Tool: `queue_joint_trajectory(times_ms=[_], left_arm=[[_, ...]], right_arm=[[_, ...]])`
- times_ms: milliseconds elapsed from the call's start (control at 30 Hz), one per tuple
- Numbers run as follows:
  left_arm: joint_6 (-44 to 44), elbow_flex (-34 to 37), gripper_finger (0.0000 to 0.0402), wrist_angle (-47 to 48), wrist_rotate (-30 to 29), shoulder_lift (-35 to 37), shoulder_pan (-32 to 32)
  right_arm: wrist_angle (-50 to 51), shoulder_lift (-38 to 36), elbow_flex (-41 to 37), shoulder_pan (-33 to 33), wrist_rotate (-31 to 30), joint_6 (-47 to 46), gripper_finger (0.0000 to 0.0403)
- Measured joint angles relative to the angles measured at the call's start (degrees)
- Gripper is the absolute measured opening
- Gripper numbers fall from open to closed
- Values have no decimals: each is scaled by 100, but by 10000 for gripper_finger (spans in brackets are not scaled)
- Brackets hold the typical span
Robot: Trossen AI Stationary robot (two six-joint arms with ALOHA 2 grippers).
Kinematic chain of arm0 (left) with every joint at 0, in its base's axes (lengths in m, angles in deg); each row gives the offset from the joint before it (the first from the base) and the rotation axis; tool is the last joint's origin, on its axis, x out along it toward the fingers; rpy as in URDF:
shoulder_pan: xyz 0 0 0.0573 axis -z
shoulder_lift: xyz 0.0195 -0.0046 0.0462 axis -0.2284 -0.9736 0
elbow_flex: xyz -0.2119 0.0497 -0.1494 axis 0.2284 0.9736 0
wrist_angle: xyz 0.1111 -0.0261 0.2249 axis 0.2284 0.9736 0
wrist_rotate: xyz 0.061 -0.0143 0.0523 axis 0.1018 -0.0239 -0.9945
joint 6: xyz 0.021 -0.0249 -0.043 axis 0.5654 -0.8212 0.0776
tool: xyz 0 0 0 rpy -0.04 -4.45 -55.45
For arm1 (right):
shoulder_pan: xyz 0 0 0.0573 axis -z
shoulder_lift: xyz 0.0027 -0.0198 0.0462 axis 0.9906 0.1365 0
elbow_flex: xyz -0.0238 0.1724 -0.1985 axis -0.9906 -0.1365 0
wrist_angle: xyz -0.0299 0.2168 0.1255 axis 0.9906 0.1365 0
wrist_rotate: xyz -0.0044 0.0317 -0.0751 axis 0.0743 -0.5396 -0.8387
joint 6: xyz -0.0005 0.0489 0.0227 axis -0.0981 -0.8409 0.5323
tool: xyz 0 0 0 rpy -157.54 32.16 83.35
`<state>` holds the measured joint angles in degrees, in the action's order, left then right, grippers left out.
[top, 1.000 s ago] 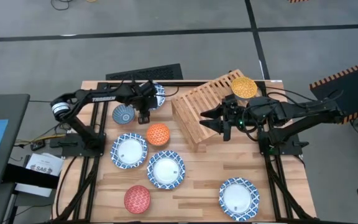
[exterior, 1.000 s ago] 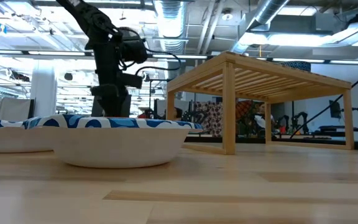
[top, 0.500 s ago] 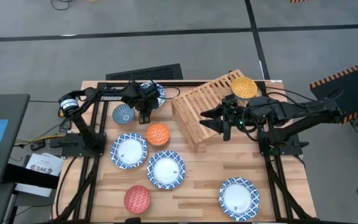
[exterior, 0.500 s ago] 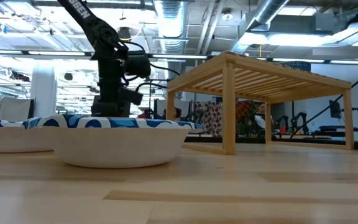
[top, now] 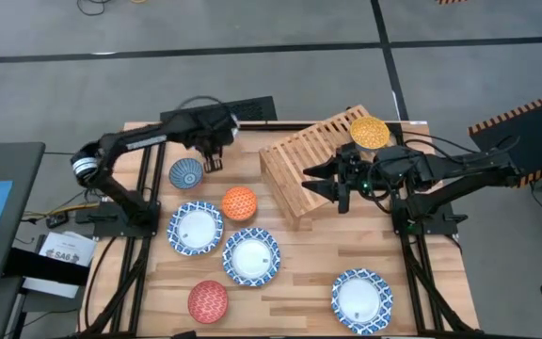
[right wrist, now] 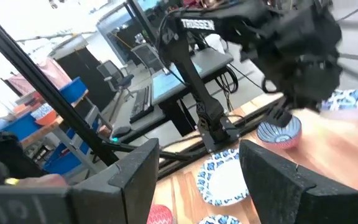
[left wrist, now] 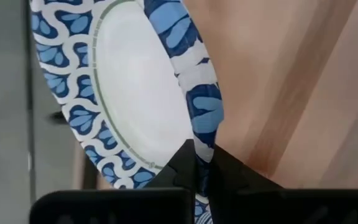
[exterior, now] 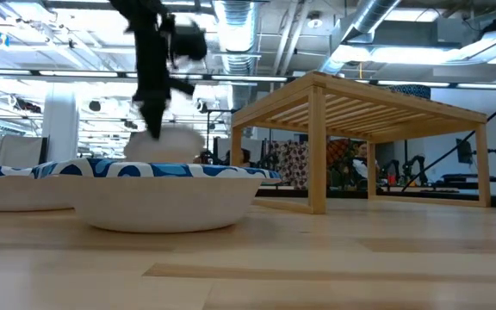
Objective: Place and stack bowls onto a shelf
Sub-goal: Put the top white pattern bowl on the shelf
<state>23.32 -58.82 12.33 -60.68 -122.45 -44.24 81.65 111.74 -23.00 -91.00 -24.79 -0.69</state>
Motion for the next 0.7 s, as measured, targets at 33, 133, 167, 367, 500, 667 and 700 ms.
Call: queue_joint_trajectory(times_ms=[33,133,167,367,500,667,700], left_arm=[[-42,-248,2,148,-62,64,46],[-152,-1127,1,622,-202,123,294],[-154,-1426,1,764,-214,111,411],[-92,-2941,0,1141,-277,-263,1547],[51,-3491,0,1122,-541,-611,2383],[463,-3595,0,626,-904,-1053,3189],[548,-3600,0,483,-927,-1138,3279]], right_arm=[[-74,0,0,-1,0,8,249],[-303,0,0,0,0,78,249],[-387,0,0,0,0,112,249],[-1113,-30,0,171,0,163,249],[-1645,-151,9,303,-1,392,249],[-2077,-384,9,374,0,740,249],[-2155,-422,9,376,0,762,249]])
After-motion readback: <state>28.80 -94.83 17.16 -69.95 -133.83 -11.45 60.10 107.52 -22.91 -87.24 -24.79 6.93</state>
